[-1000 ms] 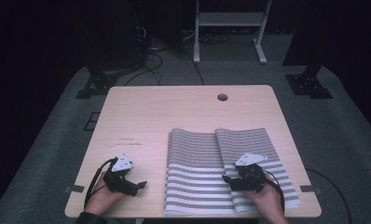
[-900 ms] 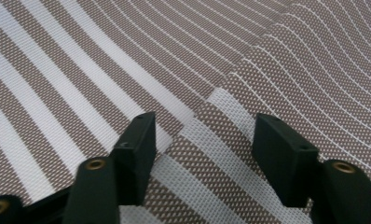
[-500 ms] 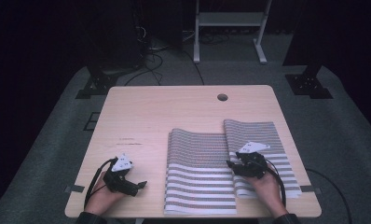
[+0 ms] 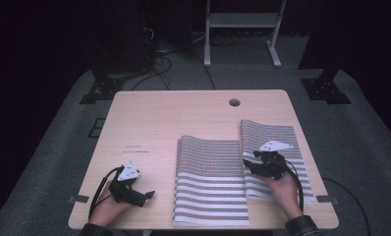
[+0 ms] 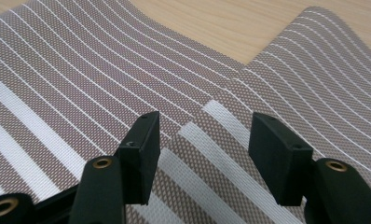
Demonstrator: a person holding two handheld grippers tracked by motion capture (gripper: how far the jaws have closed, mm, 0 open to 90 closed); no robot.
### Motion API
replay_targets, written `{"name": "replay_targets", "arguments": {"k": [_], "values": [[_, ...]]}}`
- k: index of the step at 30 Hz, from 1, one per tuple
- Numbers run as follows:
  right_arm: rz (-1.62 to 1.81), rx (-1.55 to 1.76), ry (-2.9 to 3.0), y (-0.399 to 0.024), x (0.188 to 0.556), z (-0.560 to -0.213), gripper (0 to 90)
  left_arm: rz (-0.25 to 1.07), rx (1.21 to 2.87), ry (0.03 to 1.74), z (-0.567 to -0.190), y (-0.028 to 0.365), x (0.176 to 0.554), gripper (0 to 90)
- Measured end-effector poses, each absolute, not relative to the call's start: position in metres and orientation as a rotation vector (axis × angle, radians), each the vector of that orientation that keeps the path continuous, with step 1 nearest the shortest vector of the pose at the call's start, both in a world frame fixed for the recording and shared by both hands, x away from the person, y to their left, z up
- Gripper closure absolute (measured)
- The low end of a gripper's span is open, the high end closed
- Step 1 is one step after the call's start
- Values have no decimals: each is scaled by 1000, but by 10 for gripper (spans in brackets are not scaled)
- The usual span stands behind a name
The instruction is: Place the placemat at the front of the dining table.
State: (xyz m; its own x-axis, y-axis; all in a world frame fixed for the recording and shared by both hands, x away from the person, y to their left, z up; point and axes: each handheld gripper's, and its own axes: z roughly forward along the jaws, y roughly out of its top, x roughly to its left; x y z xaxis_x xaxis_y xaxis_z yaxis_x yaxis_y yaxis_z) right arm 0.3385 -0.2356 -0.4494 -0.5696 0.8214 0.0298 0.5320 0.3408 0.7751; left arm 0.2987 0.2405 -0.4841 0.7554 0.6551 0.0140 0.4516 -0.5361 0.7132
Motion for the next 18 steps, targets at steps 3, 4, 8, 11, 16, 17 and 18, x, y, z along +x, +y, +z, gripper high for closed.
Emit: {"name": "replay_targets", "arguments": {"k": [3, 4, 8, 11, 16, 17, 18], "values": [[1078, 1202, 2242, -244, 332, -446, 412, 364, 2230, 824, -484, 241, 299, 0], [1071, 1201, 2239, -246, 330, -445, 409, 364, 2229, 825, -484, 241, 299, 0], [1084, 1223, 2214, -262, 320, -440, 409, 364, 2229, 825, -484, 241, 299, 0], [1088, 1249, 2188, -275, 314, -438, 409, 364, 2230, 824, -484, 241, 299, 0], [1068, 1282, 2170, -296, 301, -439, 406, 364, 2230, 825, -484, 241, 299, 0], [1060, 1290, 2167, -300, 298, -439, 405, 364, 2230, 825, -484, 241, 299, 0], [1054, 1300, 2166, -304, 294, -440, 400, 364, 2230, 825, -484, 241, 299, 0]]}}
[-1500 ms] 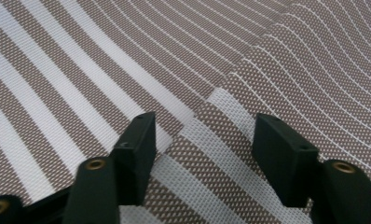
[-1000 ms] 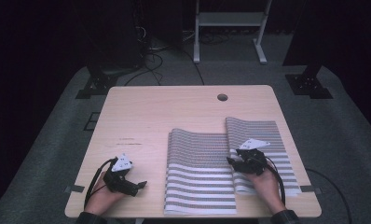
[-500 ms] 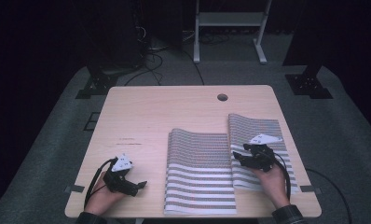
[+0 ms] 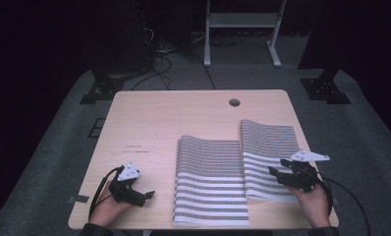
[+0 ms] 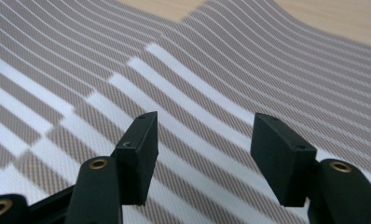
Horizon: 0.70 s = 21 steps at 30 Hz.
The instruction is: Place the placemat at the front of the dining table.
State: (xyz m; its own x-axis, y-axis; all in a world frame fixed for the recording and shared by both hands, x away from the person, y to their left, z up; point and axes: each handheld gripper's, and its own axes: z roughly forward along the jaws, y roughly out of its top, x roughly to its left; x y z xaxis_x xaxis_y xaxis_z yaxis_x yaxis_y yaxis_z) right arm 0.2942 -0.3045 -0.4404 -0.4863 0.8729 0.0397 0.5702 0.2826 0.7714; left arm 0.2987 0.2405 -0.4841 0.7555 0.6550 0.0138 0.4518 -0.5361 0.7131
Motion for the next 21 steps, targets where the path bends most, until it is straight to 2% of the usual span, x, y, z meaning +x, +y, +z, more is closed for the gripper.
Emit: {"name": "replay_targets", "arguments": {"k": [10, 21], "values": [[938, 1387, 2157, -342, 264, -455, 347, 364, 2230, 824, -484, 241, 299, 0], [845, 1491, 2149, -368, 252, -470, 269, 364, 2230, 824, -484, 241, 299, 0]]}}
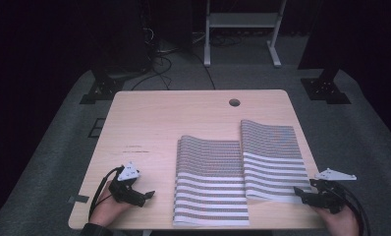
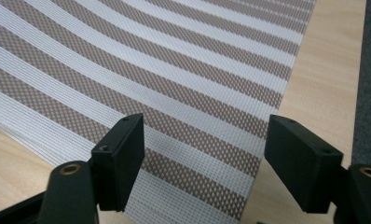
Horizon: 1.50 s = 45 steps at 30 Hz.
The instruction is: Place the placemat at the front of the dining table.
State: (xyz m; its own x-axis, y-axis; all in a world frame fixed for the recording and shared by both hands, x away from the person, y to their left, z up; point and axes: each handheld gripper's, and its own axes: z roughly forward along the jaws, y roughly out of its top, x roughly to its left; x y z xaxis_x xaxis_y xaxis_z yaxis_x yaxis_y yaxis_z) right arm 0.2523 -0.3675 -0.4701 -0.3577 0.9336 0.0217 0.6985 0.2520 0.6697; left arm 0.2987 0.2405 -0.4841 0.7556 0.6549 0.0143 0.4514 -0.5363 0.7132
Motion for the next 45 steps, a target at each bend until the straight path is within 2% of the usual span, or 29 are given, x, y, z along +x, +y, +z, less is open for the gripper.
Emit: {"name": "replay_targets", "arguments": {"k": [8, 12, 15, 20, 21, 23, 29, 32, 45], "values": [[825, 1519, 2165, -370, 254, -475, 252, 364, 2230, 825, -484, 241, 299, 0], [835, 1508, 2165, -368, 252, -475, 312, 364, 2230, 824, -484, 241, 299, 0], [847, 1492, 2180, -367, 251, -474, 395, 365, 2230, 824, -484, 241, 299, 0], [838, 1486, 2191, -366, 252, -473, 427, 366, 2229, 827, -484, 240, 299, 0], [834, 1476, 2194, -365, 251, -472, 480, 366, 2228, 827, -484, 240, 299, 0], [817, 1442, 2196, -363, 250, -471, 520, 365, 2229, 827, -484, 240, 299, 0], [837, 1410, 2206, -363, 249, -466, 743, 365, 2229, 827, -484, 240, 299, 0], [857, 1400, 2191, -364, 248, -462, 822, 365, 2229, 827, -484, 240, 299, 0], [999, 1362, 2137, -362, 248, -443, 856, 366, 2229, 827, -484, 240, 299, 0]]}}
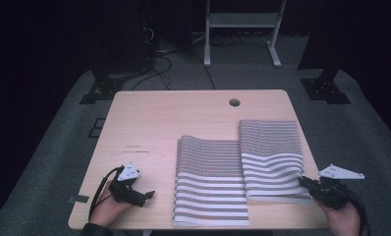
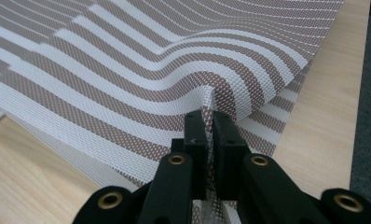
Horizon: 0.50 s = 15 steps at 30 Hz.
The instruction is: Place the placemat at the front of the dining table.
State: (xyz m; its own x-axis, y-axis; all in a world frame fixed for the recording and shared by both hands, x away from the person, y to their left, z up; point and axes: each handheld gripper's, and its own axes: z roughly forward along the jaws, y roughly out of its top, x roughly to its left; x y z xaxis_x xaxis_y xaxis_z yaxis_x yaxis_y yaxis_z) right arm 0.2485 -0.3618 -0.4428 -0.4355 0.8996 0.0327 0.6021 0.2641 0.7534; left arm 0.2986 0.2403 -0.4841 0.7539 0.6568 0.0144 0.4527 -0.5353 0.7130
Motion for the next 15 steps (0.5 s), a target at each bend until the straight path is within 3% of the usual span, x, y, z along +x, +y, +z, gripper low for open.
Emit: {"name": "replay_targets", "arguments": {"k": [15], "values": [[1176, 1220, 2109, -331, 263, -413, 859, 369, 2228, 833, -484, 239, 299, 0]]}}
